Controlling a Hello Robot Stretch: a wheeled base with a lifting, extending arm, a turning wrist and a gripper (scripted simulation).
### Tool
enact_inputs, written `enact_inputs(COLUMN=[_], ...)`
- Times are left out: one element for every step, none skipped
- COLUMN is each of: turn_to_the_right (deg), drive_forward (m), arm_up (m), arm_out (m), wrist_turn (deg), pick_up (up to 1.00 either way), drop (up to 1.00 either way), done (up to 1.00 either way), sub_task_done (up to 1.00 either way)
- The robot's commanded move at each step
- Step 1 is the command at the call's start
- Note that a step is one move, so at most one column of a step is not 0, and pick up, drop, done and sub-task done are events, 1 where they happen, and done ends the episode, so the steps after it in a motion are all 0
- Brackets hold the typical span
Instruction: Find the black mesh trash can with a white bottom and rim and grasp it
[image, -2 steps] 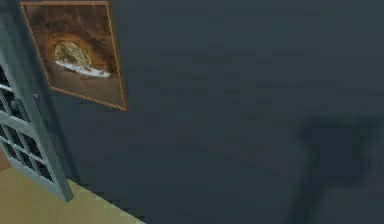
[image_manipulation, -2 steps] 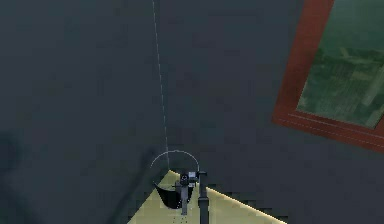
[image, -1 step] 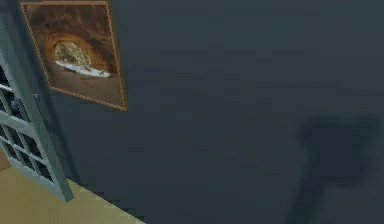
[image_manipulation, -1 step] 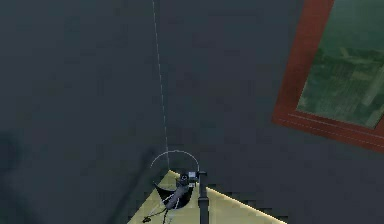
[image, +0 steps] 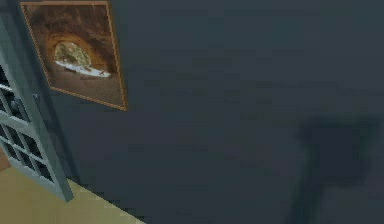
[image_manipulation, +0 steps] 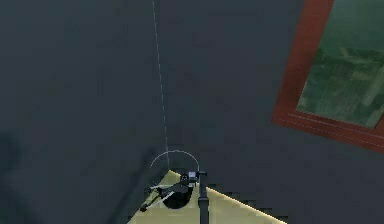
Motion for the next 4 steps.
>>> enact_inputs(turn_to_the_right=[0.0, 0.0, 0.0, 0.0], drive_forward=[0.0, 0.0, 0.0, 0.0], arm_up=[0.0, 0.0, -0.3, 0.0], arm_out=[0.0, 0.0, 0.0, 0.0], wrist_turn=[45.0, 15.0, 0.0, 0.0], pick_up=[0.0, 0.0, 0.0, 1.0], drop=[0.0, 0.0, 0.0, 0.0], done=[0.0, 0.0, 0.0, 0.0], sub_task_done=[0.0, 0.0, 0.0, 0.0])
